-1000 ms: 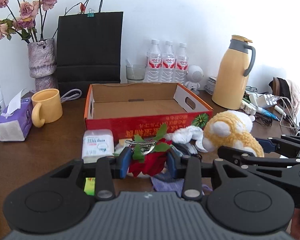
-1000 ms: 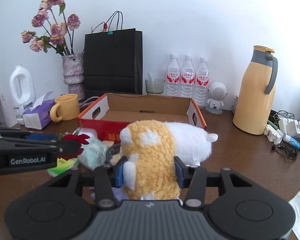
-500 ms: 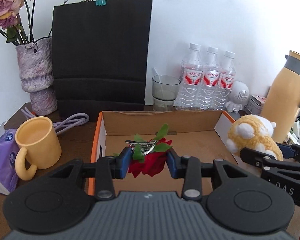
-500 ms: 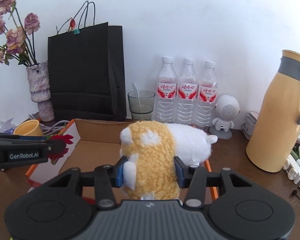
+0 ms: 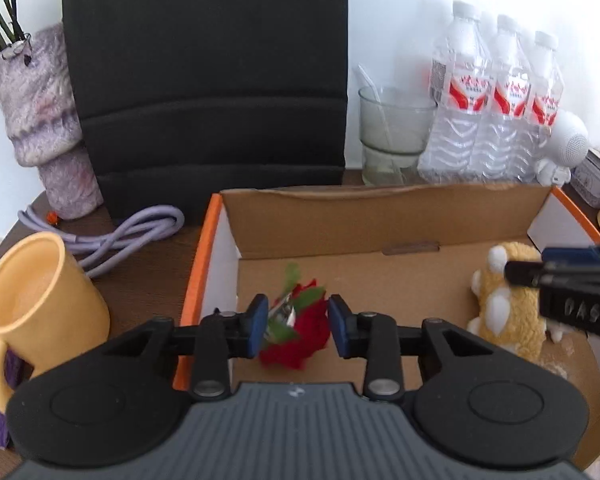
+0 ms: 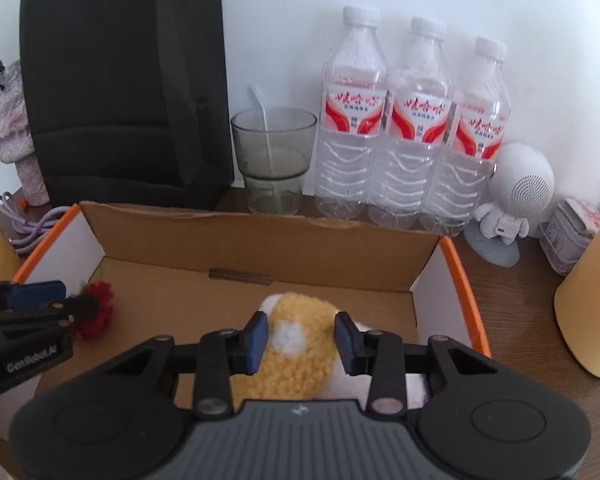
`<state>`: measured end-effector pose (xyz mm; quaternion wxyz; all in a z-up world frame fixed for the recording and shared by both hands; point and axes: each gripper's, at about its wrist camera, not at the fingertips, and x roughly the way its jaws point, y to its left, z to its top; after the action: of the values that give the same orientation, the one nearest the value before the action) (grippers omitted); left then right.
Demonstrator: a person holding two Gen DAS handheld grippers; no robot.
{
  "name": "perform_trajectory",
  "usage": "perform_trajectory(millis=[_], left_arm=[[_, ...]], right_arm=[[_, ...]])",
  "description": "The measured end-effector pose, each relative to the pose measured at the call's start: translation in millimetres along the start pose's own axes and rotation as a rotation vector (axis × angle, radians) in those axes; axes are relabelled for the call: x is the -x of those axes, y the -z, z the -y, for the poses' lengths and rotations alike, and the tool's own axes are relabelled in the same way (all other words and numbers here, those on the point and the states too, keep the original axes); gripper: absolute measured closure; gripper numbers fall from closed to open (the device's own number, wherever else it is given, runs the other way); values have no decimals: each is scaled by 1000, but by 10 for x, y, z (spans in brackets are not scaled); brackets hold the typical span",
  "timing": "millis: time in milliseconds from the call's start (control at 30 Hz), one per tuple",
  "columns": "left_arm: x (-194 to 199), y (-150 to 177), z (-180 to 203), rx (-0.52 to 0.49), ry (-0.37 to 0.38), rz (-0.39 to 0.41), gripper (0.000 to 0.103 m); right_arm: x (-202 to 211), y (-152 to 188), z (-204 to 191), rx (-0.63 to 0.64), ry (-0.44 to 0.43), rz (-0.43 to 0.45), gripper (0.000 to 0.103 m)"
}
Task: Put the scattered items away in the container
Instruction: 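Carry rose and plush toy into the cardboard box and open both tools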
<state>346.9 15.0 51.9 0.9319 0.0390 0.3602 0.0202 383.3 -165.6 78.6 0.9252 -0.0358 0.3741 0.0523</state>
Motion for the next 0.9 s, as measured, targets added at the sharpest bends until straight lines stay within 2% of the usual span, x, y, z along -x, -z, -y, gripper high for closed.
perform_trajectory(millis=[33, 67, 100, 167, 233, 267, 300, 333, 367, 433, 467, 567, 667, 767, 900], left_arm=[[-39, 2, 11, -21, -19, -5, 61], [-80, -5, 12, -33, -15, -22, 61], [-100, -29, -10, -23, 6, -36, 59], [-86, -74, -49, 1, 29, -42, 53], [-51, -106, -35, -7, 57, -58, 36], [-26, -120, -24, -5, 70, -71, 31], [8, -131, -13, -5, 71, -80, 24], [46, -140, 7, -12, 70, -88, 20], [79, -148, 27, -19, 78, -105, 17], [134, -153, 56, -18, 107, -154, 4], [158, -152, 65, -10, 122, -185, 1], [253, -134, 107, 4, 108, -263, 0], [418, -123, 172, -22, 79, -309, 0], [634, -96, 230, -57, 78, -322, 0], [919, -28, 265, -51, 70, -316, 0]], right_arm=[[-19, 16, -17, 3, 11, 8, 61], [-29, 19, -30, 7, 13, 7, 58], [-28, 12, -31, 6, 12, 3, 55], [3, -17, 6, -26, -2, -19, 54], [77, -65, 65, -65, -46, -44, 53], [109, -98, 98, -84, -70, -61, 49], [134, -129, 128, -98, -88, -83, 40], [157, -156, 156, -111, -101, -111, 35], [176, -176, 182, -123, -108, -142, 24], [232, -189, 226, -142, -103, -181, 22], [273, -190, 246, -150, -84, -197, 22], [406, -193, 306, -165, -36, -257, 21], [574, -152, 328, -159, -30, -303, 13], [765, -58, 312, -153, -10, -316, 13], [991, 95, 260, -160, -9, -306, 13]])
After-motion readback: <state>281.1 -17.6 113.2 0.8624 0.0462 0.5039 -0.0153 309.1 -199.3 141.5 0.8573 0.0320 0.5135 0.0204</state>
